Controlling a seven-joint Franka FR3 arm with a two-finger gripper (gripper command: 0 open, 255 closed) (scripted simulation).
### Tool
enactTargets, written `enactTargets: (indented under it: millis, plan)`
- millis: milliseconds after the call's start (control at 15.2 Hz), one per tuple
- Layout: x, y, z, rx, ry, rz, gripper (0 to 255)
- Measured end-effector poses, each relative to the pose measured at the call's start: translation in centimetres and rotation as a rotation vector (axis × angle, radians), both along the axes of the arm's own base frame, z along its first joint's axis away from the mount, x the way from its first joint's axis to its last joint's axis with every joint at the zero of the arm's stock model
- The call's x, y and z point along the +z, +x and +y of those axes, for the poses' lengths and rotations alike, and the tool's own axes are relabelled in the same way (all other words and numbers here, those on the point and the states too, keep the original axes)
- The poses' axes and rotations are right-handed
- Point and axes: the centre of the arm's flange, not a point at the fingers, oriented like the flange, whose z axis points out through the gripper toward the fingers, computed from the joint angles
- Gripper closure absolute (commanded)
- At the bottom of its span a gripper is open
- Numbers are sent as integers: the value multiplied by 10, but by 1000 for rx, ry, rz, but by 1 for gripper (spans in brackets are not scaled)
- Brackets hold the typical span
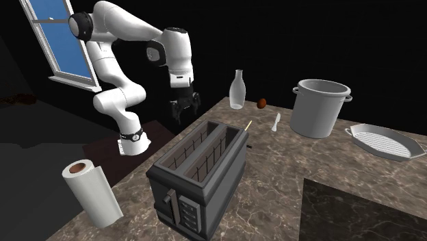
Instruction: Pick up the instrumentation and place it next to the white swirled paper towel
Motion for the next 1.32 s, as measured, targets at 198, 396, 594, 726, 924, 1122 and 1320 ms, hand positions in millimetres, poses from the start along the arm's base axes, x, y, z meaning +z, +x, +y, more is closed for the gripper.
enactTargets:
  millis: [198,396,594,726,924,1122,1320]
  plan:
    - [-19,14,34,40,1,-4,0]
    - [-36,29,66,80,2,-10,0]
    - [-56,42,94,121,3,-15,0]
    - [-71,46,118,148,4,-18,0]
    - [-87,54,151,188,5,-23,0]
    - [-101,58,162,200,6,-25,0]
    - [-116,59,165,202,6,-25,0]
